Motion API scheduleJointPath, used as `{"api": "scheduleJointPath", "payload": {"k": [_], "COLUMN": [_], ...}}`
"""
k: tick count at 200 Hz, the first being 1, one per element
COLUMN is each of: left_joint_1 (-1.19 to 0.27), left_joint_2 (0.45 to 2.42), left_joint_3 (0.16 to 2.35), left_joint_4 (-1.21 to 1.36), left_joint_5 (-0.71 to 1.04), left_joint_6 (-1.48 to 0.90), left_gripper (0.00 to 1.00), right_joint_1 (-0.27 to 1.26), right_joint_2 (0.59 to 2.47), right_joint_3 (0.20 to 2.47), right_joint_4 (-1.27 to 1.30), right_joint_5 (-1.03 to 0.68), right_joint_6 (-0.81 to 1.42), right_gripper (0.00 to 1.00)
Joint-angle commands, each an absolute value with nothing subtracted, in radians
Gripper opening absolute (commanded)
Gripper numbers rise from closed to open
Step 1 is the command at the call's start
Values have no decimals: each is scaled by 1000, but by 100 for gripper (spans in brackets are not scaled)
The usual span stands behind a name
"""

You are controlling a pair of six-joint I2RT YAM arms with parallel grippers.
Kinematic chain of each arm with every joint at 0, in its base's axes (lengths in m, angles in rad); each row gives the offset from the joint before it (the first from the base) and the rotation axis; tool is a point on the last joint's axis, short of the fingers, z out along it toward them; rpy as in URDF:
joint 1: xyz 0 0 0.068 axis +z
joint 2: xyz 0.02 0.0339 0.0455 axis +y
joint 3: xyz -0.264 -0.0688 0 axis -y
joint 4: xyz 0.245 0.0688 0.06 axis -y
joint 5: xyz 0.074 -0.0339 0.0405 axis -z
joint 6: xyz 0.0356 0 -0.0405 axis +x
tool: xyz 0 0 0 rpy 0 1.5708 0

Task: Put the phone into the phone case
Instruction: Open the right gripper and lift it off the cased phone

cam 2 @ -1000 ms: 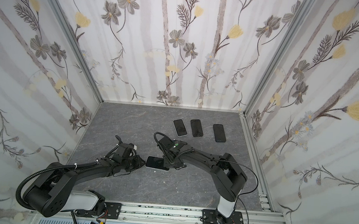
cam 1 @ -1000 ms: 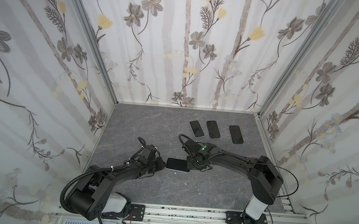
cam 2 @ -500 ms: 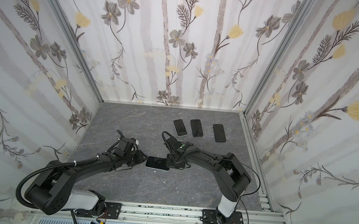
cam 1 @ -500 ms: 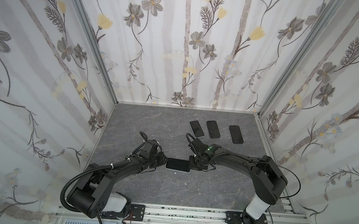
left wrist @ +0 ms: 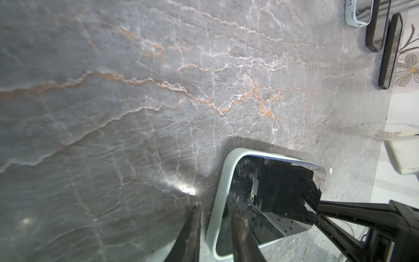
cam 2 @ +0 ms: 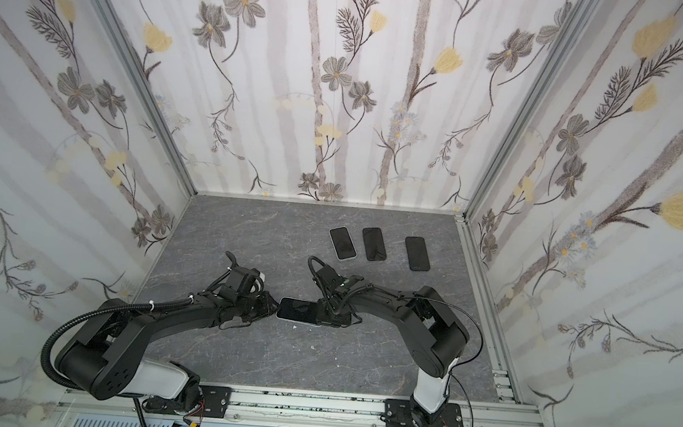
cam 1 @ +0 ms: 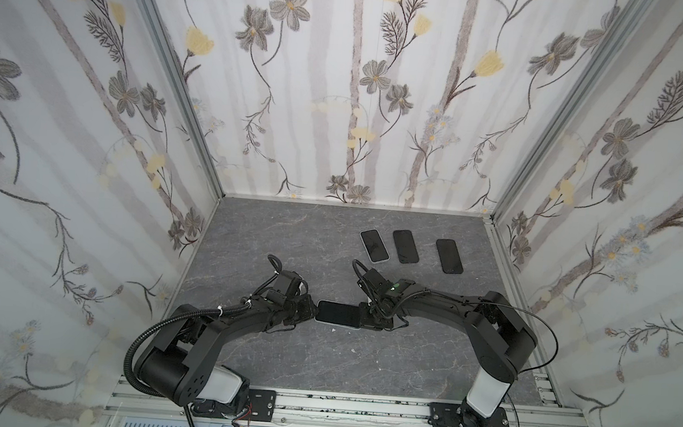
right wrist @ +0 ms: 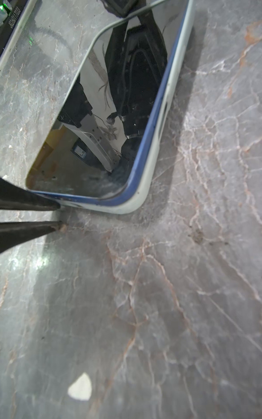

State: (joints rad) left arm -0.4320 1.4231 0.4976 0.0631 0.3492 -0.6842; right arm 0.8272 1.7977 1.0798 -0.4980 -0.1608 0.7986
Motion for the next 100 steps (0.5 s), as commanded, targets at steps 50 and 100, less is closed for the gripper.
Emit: {"api": "scheduleJointPath", "payload": {"k": [50,100], "left_joint_1": [-432,-432], "left_joint_2": [1423,1422], "left_joint_3": [489,488], "left_joint_4": [77,78], "left_joint_5": [339,343], "left_joint_6": [-684,-684], "left_gripper": [26,26], "right_joint_1": [842,857], "right_joint_2": [1744,1813], "right_joint_3": [1149,1133], "right_joint_4": [-548,-567], "right_joint_5": [-124,-106], "right_joint_6": [810,810], "right_gripper": [15,14]}}
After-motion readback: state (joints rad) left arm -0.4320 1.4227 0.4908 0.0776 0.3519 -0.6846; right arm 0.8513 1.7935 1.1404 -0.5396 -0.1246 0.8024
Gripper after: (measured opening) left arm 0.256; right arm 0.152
